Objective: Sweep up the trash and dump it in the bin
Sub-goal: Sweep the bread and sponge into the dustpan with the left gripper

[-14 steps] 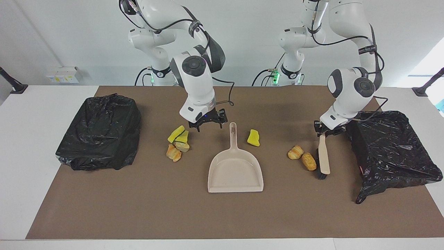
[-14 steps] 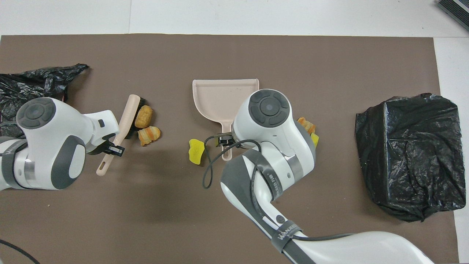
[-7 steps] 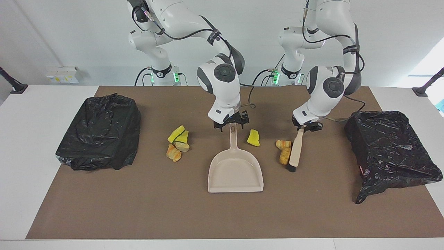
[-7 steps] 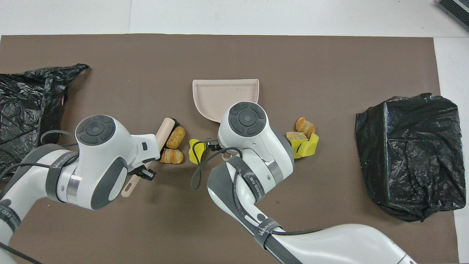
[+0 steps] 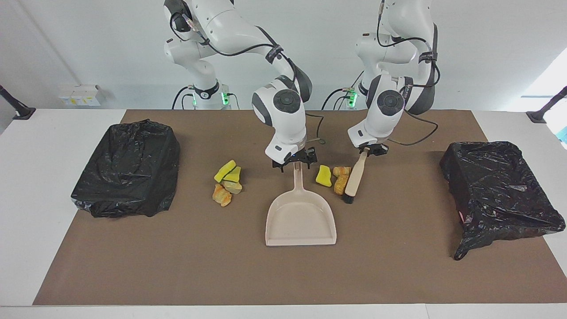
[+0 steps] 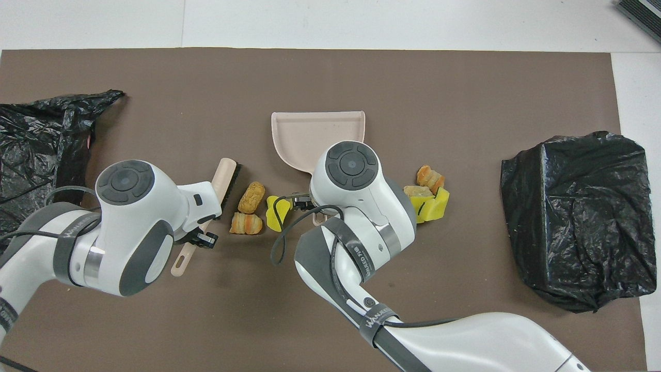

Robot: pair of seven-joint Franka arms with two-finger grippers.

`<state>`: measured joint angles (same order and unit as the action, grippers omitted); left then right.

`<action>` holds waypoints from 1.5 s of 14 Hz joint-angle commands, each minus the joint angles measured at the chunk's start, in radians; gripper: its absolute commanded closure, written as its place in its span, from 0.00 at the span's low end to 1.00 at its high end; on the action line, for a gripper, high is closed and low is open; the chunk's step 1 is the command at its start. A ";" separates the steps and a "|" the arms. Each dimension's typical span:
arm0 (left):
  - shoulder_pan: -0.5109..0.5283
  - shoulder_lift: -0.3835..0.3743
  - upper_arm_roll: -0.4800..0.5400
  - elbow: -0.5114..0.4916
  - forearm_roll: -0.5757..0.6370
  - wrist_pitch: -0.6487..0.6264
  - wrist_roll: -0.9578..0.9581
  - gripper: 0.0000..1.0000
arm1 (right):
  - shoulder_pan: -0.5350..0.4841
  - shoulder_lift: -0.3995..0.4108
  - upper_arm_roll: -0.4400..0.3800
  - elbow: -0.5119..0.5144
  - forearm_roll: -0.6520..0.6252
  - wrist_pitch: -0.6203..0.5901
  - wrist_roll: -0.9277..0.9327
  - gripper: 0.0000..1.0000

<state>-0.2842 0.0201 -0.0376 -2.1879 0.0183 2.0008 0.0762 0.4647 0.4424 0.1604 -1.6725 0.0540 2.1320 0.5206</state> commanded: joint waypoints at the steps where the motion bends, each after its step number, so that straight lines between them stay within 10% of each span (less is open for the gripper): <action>1: 0.037 -0.023 -0.002 0.054 0.005 -0.074 -0.060 1.00 | -0.008 0.013 0.008 0.008 0.000 0.023 -0.002 0.34; 3: 0.046 -0.026 -0.002 0.056 0.005 -0.079 -0.101 1.00 | -0.012 0.015 0.008 0.008 0.000 0.025 -0.007 0.42; 5: 0.066 -0.028 -0.002 0.050 0.005 -0.080 -0.107 1.00 | -0.011 0.015 0.008 0.014 -0.009 0.023 -0.010 0.93; 6: 0.069 -0.035 -0.002 0.042 0.005 -0.080 -0.110 1.00 | -0.008 0.015 0.008 0.019 -0.011 0.023 -0.010 1.00; 12: 0.073 -0.078 -0.005 -0.024 0.005 -0.079 -0.412 1.00 | -0.006 -0.019 0.001 0.020 -0.057 -0.013 -0.092 1.00; 21: -0.067 -0.085 -0.010 -0.136 -0.070 0.085 -0.486 1.00 | -0.176 -0.234 0.007 0.005 -0.083 -0.406 -1.041 1.00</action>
<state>-0.3174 -0.0425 -0.0590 -2.2690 -0.0408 2.0236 -0.3872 0.2943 0.2286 0.1560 -1.6388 -0.0296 1.7463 -0.3332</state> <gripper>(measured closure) 0.731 0.683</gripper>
